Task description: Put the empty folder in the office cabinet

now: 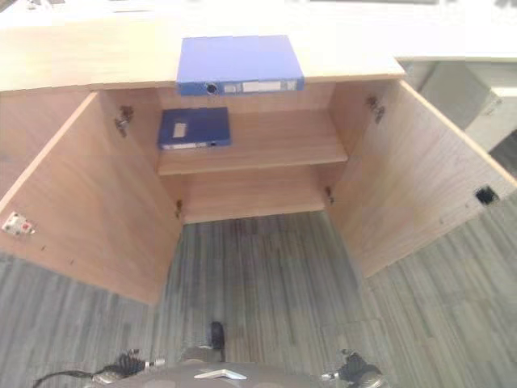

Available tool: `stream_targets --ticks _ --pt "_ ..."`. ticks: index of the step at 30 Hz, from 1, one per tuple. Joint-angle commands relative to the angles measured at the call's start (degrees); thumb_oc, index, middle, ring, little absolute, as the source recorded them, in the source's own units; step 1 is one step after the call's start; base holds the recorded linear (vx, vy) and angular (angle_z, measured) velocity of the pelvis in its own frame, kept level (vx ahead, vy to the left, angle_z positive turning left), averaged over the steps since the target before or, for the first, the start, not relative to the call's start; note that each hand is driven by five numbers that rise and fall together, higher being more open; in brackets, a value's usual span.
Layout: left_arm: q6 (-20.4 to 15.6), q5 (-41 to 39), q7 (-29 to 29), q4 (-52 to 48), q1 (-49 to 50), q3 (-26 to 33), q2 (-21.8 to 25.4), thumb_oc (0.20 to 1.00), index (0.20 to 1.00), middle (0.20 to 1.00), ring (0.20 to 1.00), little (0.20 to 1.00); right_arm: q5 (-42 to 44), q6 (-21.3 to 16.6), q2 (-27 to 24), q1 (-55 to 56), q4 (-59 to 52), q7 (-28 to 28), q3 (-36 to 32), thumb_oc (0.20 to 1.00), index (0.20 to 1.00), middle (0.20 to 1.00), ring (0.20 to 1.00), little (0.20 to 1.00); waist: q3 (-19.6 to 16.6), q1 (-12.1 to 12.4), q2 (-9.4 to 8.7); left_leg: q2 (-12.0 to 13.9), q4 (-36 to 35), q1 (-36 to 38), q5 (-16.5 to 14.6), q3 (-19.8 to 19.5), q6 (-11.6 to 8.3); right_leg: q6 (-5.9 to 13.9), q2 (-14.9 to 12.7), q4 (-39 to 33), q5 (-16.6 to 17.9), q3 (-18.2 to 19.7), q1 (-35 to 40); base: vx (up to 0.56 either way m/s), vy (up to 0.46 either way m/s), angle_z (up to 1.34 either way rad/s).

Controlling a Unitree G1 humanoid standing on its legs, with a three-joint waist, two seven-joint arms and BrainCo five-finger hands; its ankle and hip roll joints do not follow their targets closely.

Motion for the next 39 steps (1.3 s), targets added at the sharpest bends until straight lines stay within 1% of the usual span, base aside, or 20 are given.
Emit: stream_targets --ticks 1,2,3,4,5,7,9,10,11,16,18,19,21,22,29,32,33,34,36,39 --pt "0.66 0.19 0.65 -2.17 4.34 -1.17 -1.08 1.0 1.0 1.0 1.0 1.0 1.26 -2.02 -2.89 -3.36 -4.0 -0.52 -0.87 1.0 1.0 1.0 1.0 1.0 -1.1 2.21 0.69 0.64 5.49 -16.24 7.54 -3.22 -0.04 5.18 -3.34 -4.39 10.63 1.88 8.25 0.2 0.225 0.09" --pt "0.66 -0.33 1.32 -2.35 3.38 -1.41 -0.86 1.0 1.0 1.0 1.0 1.0 0.94 -2.34 -2.56 -5.48 -5.56 -1.06 0.01 1.0 1.0 1.0 1.0 1.0 -0.17 1.85 1.39 0.31 5.55 -14.11 5.26 -2.25 1.62 6.1 -4.49 4.89 18.88 0.44 2.8 0.13 0.163 0.11" --pt "0.66 -0.33 1.32 -2.35 3.38 -1.41 -0.86 1.0 1.0 1.0 1.0 1.0 0.94 -2.34 -2.56 -5.48 -5.56 -1.06 0.01 1.0 1.0 1.0 1.0 1.0 -0.17 1.85 1.39 0.31 5.55 -14.11 5.26 -2.25 1.62 6.1 -4.49 4.89 18.88 0.44 2.8 0.4 0.425 0.35" --pt "1.02 -1.72 1.64 -3.31 1.84 -1.87 0.14 1.0 1.0 1.0 1.0 1.0 -0.26 -2.49 -2.59 -6.54 -7.23 -2.15 0.43 1.0 1.0 1.0 1.0 1.0 1.55 -0.69 3.51 -0.11 3.61 -7.35 2.2 -2.01 3.0 4.89 -6.04 12.93 18.25 -5.53 -5.43 0.4 0.313 0.42" --pt "1.23 -1.14 0.64 -1.83 -0.6 -1.7 3.51 1.0 1.0 1.0 1.0 1.0 -0.62 -2.56 -2.69 -6.65 -8.03 -1.45 0.77 1.0 1.0 1.0 1.0 1.0 1.5 -2.22 4.03 0.08 3.24 -5.11 1.33 -1.66 2.62 4.45 -6.28 11.99 16.69 -6.99 -7.37 0.57 0.337 0.4" --pt "1.64 -1.52 0.43 -1.85 -3.13 -0.19 4.62 1.0 1.0 1.0 1.0 1.0 -2.47 -2.35 -3.12 -5.51 -12.28 -1.59 2.02 1.0 1.0 1.0 1.0 1.0 1.36 -4.75 3.91 0.39 2.26 -0.35 -0.99 -0.23 1.85 3.54 -7.18 5.53 11.81 -11.44 -9.93 0.43 0.017 0.01" --pt "0.19 -0.73 1.08 -2.97 -0.08 1.6 5.12 1.0 1.0 1.0 1.0 1.0 -2.82 -2.3 -3.75 -4.87 -14.2 -1.74 1.29 1.0 1.0 1.0 1.0 1.0 1.9 -4.95 3.43 0.4 2.82 1.32 -2.7 -1.19 0.91 4.12 -8.8 -3.84 11.18 -14.4 -10.78 0.35 -0.162 -0.24" --pt "-0.06 -0.01 1.33 -3.33 0.64 1.51 4.35 1.0 1.0 1.0 1.0 1.0 -3.17 -2.25 -4.76 -4.41 -16.24 -1.46 0.86 1.0 1.0 1.0 1.0 1.0 2.29 -5.77 2.86 0.64 2.92 2.94 -3.74 -2.2 -0.17 5.52 -9.93 -10.32 13.03 -14.02 -11.44 0.35 -0.222 0.13" --pt "-0.32 0.09 1.67 -3.77 0.89 1.02 3.97 1.0 1.0 1.0 1.0 1.0 -3.16 -2.34 -5.08 -4.04 -16.74 -1.58 0.62 1.0 1.0 1.0 1.0 1.0 2.44 -6.21 2.62 0.79 3.1 3.61 -4.18 -2.79 -0.52 5.98 -9.96 -11.88 13.79 -13.06 -11.57 0.25 -0.155 0.24" --pt "-0.89 -0.07 2.05 -5.27 0.76 -0.2 3.15 1.0 1.0 1.0 1.0 1.0 -3.37 -2.46 -5.9 -3.42 -16.95 -1.93 0.19 1.0 1.0 1.0 1.0 1.0 2.03 -6.74 1.8 0.83 3.4 4.74 -4.9 -4.01 -1.28 6.79 -9.46 -13.88 15.13 -9.26 -11.04 0.14 -0.12 0.79" --pt "-1.08 -0.05 2.21 -5.34 0.88 -0.38 2.88 1.0 1.0 1.0 1.0 1.0 -3.32 -2.52 -5.77 -3.24 -16.19 -1.94 0.22 1.0 1.0 1.0 1.0 1.0 1.6 -6.63 1.64 0.99 3.42 5.15 -5.2 -4.43 -1.61 6.5 -9.08 -14.43 14.67 -8.81 -10.29 0.12 -0.162 0.42" --pt "-1.14 -0.41 2.42 -5.48 1.02 -1.05 1.59 1.0 1.0 1.0 1.0 1.0 -2.95 -2.69 -6.1 -2.92 -14.23 -2.07 0.09 1.0 1.0 1.0 1.0 1.0 0.08 -6.47 2.4 2.96 3.28 5.41 -4.28 -5.66 -3.08 5.72 -7.12 -15.36 13.44 -8.87 -8.58 0.15 -0.252 -0.25" --pt "-1.2 -0.39 2.32 -5.46 1.24 -1.36 1.1 1.0 1.0 1.0 1.0 1.0 -2.88 -2.88 -6.38 -2.7 -13.94 -2.16 0.07 1.0 1.0 1.0 1.0 1.0 -0.36 -6.57 2.83 3.71 3.11 5.59 -3.99 -6.06 -3.53 5.3 -6.31 -15.85 12.96 -9.23 -7.72 0.13 -0.245 -0.11" --pt "-1.24 0.17 2.02 -5.87 1.87 -2.79 -0.29 1.0 1.0 1.0 1.0 1.0 -2.21 -3.12 -6.8 -2.37 -12.9 -2.41 -0.45 1.0 1.0 1.0 1.0 1.0 -1.17 -6.79 4.12 5.7 2.42 6.07 -2.67 -6.57 -4.79 3.97 -4.15 -16.71 11.09 -9.88 -5.82 0.07 -0.167 -0.15" --pt "-1.3 0.75 2.04 -5.95 1.68 -4.02 -1.84 1.0 1.0 1.0 1.0 1.0 -2.42 -3.61 -7.85 -2.08 -11.64 -3.2 -0.75 1.0 1.0 1.0 1.0 1.0 -1.08 -7.35 5.74 8.14 2.06 5.54 0.57 -4.4 -6.78 2.84 -2.14 -19.69 10.14 -12.12 -3.52 -0.03 -0.106 -0.28" --pt "-1.36 1.03 1.92 -5.83 1.62 -4.11 -2.16 1.0 1.0 1.0 1.0 1.0 -2.26 -3.64 -8.1 -2.43 -11.11 -3.17 -0.81 1.0 1.0 1.0 1.0 1.0 -0.95 -7.28 5.83 7.39 4.9 4.95 -0.9 -4.43 -6.84 2.85 -2.21 -20.13 10.35 -11.92 -3.92 -0.08 -0.021 -0.04" --pt "-1.44 1.08 1.96 -5.9 1.61 -4.32 -2.38 1.0 1.0 1.0 1.0 1.0 -2.14 -3.73 -8.21 -2.53 -11.03 -3.11 -0.81 1.0 1.0 1.0 1.0 1.0 -0.76 -7.2 5.53 5.82 7.04 4.79 -2.97 -6.22 -6.4 2.67 -2.45 -19.98 10.66 -11.43 -4.21 -0.14 -0.001 -0.06" --pt "-1.8 1.04 2.24 -6.23 1.08 -5.19 -2.77 1.0 1.0 1.0 1.0 1.0 -2.09 -3.83 -8.49 -3.1 -10.97 -2.97 -0.54 1.0 1.0 1.0 1.0 1.0 -0.49 -7.56 4.97 1.66 9.19 4.68 -6.54 -9.66 -5.38 2.41 -2.91 -19.53 11.53 -10.94 -5.39 -0.17 0.036 -0.23" --pt "-1.67 1.26 2.05 -6.45 0.91 -5.54 -3.04 1.0 1.0 1.0 1.0 1.0 -2.61 -3.69 -8.59 -3.14 -11.43 -3.01 -0.63 1.0 1.0 1.0 1.0 1.0 -0.64 -9.12 5.48 0.48 7.05 6.21 -8.05 -7.21 -3.75 2.47 -2.99 -18.58 12.51 -11.31 -7.01 -0.13 0.128 -0.26" --pt "-1.76 2.79 2.01 -6.58 0.79 -5.9 -2.45 1.0 1.0 1.0 1.0 1.0 -5.25 -3.84 -9.48 -3.31 -13.66 -3.23 -0.54 1.0 1.0 1.0 1.0 1.0 -0.81 -10.03 5.99 -1.59 1.49 8.01 -7.41 -5.29 -1.68 3.84 -3.49 -16.54 14.77 -11.17 -10.61 -0.12 0.172 0.06"
